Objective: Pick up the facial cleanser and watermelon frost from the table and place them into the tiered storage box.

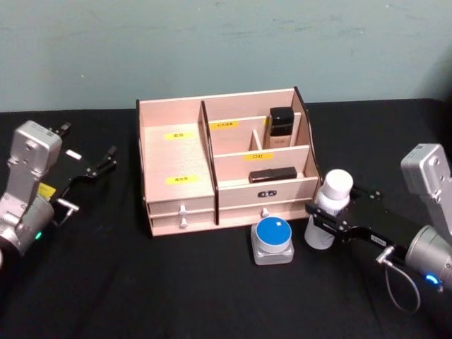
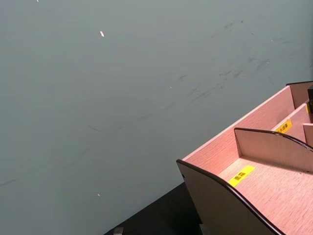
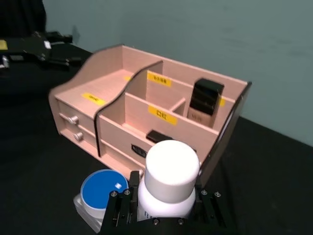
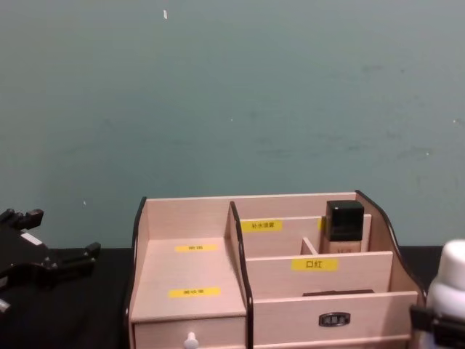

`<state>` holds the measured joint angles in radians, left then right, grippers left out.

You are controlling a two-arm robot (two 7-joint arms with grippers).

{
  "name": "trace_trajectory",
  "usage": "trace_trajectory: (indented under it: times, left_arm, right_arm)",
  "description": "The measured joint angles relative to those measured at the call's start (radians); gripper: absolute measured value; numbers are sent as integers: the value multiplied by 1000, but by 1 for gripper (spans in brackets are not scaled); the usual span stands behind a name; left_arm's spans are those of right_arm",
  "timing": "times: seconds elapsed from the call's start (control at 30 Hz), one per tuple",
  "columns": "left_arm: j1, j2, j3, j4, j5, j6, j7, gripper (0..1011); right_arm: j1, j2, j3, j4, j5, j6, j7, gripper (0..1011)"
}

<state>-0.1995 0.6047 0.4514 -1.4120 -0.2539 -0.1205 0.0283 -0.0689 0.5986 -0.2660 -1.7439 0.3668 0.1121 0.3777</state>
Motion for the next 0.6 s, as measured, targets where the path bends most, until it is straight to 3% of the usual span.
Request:
trace_trajectory:
  times: [0.37, 0.6]
  left_arm:
    - [0, 0, 0, 0, 0, 0, 0, 1001]
    - [0, 0, 0, 0, 0, 0, 0, 1001]
  right_arm:
    - [-15, 30, 17, -127, 16, 43, 34, 613]
    - [35, 25, -5, -148, 22, 57, 50, 613]
